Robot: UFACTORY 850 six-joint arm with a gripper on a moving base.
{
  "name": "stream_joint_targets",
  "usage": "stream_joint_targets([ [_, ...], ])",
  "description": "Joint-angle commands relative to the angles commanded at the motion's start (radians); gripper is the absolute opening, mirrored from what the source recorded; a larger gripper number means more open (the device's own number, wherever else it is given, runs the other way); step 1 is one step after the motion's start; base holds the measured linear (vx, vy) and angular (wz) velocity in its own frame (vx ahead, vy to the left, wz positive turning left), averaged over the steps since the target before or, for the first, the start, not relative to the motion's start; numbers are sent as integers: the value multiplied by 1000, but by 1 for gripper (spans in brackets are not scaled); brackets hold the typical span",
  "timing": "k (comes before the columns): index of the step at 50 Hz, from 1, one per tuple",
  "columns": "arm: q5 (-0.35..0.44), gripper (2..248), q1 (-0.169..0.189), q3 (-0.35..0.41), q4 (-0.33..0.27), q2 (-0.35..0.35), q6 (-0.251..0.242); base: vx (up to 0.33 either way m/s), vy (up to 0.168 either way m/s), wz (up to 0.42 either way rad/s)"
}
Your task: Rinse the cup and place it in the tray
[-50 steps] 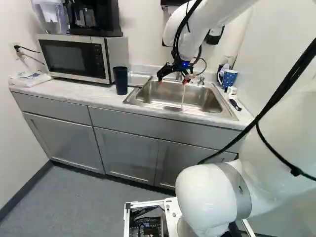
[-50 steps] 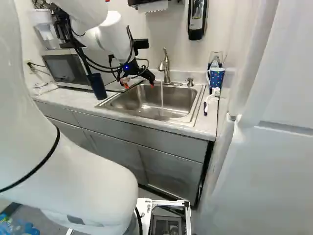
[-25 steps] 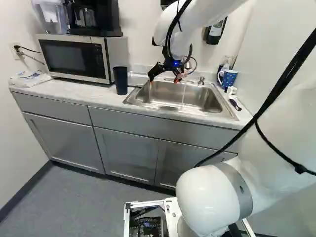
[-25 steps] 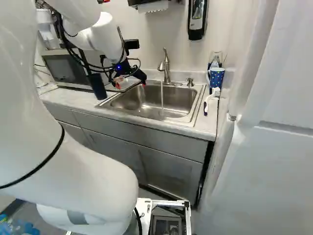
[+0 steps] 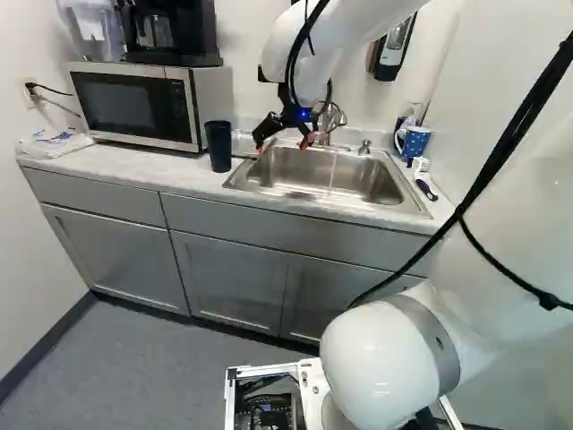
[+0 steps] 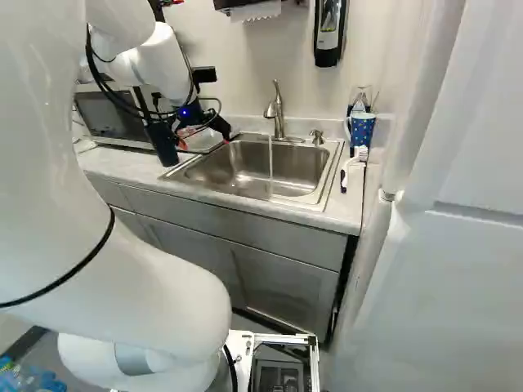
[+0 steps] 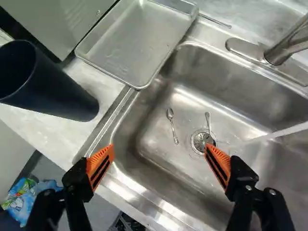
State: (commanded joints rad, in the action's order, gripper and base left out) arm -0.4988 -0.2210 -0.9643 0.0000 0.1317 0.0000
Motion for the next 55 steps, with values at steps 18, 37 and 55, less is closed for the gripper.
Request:
stream_joint_targets([
  [18,0,247,-64,-29,0,-30,0,0,0,0],
  [37,4,247,-127,-72,0,-79,0,0,0,0],
  [55,55,247,-182,-107,0,-157,0,0,0,0],
])
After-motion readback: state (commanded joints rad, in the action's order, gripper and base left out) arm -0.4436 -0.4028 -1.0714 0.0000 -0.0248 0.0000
